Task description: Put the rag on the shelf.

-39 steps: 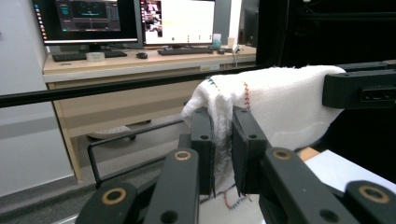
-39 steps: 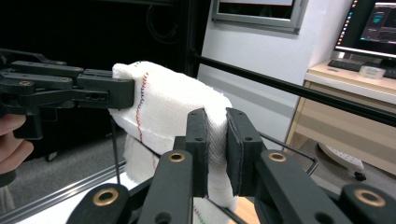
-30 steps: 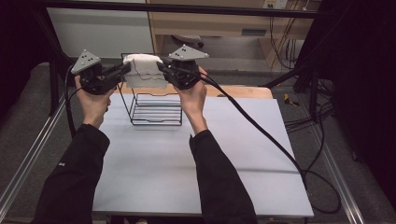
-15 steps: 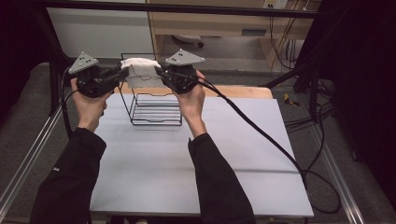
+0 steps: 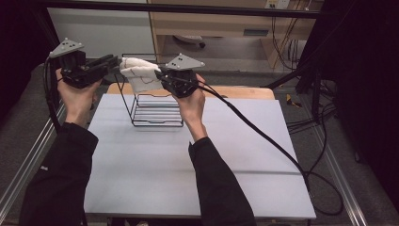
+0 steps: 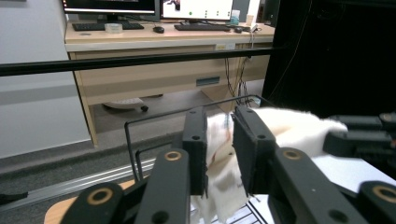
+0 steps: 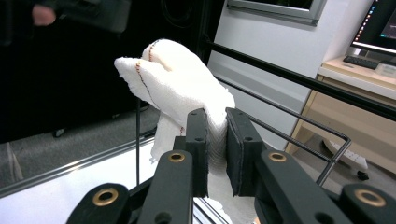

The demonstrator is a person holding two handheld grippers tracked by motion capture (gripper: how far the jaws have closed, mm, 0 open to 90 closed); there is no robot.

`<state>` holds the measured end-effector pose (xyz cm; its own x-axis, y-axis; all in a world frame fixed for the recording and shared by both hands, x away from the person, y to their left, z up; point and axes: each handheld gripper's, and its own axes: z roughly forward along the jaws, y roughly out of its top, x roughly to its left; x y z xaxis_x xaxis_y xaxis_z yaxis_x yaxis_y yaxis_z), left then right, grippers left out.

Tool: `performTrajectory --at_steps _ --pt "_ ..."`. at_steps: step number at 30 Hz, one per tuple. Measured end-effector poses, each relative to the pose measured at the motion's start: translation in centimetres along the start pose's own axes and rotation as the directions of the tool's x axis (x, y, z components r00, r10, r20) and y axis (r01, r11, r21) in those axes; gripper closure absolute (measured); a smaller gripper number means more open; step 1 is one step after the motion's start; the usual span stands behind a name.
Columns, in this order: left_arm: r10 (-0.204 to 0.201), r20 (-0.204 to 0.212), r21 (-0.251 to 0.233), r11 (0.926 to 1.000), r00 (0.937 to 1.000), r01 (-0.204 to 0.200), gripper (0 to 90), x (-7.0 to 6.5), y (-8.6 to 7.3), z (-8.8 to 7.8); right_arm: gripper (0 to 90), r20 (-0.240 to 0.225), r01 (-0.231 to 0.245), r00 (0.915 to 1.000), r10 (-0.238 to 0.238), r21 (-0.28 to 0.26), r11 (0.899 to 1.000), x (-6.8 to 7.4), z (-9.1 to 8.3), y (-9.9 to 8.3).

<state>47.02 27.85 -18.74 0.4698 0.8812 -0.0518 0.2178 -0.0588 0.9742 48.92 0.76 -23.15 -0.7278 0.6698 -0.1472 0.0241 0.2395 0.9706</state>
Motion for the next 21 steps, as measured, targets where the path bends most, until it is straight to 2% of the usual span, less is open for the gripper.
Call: performTrajectory --at_steps 2,5,11,15,21 --pt "-0.003 0.005 0.004 1.0 1.0 0.003 79.6 -0.2 0.4 0.4 80.3 -0.002 0.004 1.0 -0.004 -0.001 1.0 0.0 0.0 -0.1" --pt "0.014 0.0 0.01 0.9998 0.9999 -0.014 83.7 -0.9 0.9 1.2 80.3 -0.004 0.005 1.0 -0.005 0.0 1.0 0.0 -0.1 -0.2" --pt "0.012 0.021 0.041 0.9991 0.9997 -0.013 85.7 -1.5 1.7 2.9 80.3 -0.005 0.009 0.9999 -0.009 0.004 1.0 -0.1 -0.3 -0.4" --pt "0.014 0.027 0.073 0.9972 0.9995 -0.016 86.9 -1.7 1.3 3.6 80.2 -0.011 0.01 0.9999 -0.01 0.006 1.0 -0.2 -0.4 -0.4" --pt "0.001 0.07 0.109 0.994 0.9976 -0.008 87.5 -1.6 -0.1 3.7 79.7 -0.012 0.027 0.9996 -0.027 0.016 0.999 -0.1 -0.4 -0.6"
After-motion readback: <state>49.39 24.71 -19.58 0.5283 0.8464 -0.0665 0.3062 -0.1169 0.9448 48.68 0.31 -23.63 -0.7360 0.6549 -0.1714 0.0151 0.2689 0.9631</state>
